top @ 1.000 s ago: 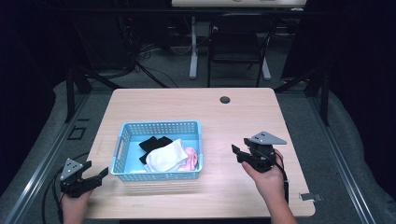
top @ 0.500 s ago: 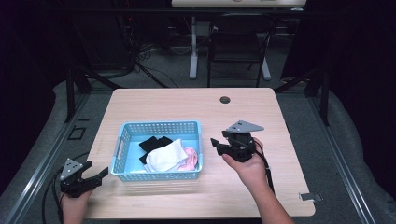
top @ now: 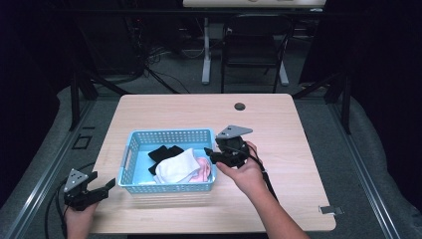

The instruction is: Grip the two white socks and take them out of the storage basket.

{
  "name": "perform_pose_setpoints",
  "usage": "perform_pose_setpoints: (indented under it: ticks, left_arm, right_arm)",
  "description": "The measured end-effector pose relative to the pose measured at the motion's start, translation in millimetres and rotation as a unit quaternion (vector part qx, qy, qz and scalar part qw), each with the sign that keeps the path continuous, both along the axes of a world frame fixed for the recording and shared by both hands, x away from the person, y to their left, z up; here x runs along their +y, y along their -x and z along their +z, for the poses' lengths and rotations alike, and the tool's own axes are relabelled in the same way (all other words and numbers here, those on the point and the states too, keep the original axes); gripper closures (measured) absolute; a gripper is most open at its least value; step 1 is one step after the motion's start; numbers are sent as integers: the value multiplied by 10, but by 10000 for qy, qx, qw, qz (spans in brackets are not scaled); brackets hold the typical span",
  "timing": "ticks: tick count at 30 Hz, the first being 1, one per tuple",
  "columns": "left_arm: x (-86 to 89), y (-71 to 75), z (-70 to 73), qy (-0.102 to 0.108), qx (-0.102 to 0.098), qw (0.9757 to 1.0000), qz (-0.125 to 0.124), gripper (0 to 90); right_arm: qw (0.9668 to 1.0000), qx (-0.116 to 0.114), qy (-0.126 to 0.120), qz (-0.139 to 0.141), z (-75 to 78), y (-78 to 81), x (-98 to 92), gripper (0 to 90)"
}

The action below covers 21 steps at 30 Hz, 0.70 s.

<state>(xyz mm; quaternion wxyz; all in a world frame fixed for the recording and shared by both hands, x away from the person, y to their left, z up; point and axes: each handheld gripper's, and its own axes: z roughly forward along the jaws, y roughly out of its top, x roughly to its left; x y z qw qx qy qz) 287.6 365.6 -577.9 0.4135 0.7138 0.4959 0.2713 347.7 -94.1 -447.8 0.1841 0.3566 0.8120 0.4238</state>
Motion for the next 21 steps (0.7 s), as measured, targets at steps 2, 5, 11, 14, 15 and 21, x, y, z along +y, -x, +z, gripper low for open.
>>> perform_pose_setpoints:
  ticks: [2, 5, 11, 14, 15, 21]
  left_arm:
    - [-3, 0, 0, 3, -6, 10000, -2, 223]
    - [-2, 0, 1, 6, -11, 10000, -2, 223]
    - [1, -4, 0, 6, -1, 10000, -3, 223]
    - [4, -5, 1, -8, 7, 10000, 1, 223]
    - [4, -5, 1, -8, 7, 10000, 1, 223]
    - [16, -8, -1, 9, 15, 10000, -5, 223]
  right_arm:
    - [9999, 83, 63, 27, -26, -22, 40, 514]
    - [9995, 228, 180, 76, -85, -64, 121, 539]
    - [9984, 443, 341, 121, -199, -177, 278, 549]
    - [9979, 571, 300, 65, -261, -264, 348, 549]
    - [9973, 653, 333, 54, -279, -297, 366, 556]
    - [9919, 1196, 434, 42, -399, -437, 473, 610]
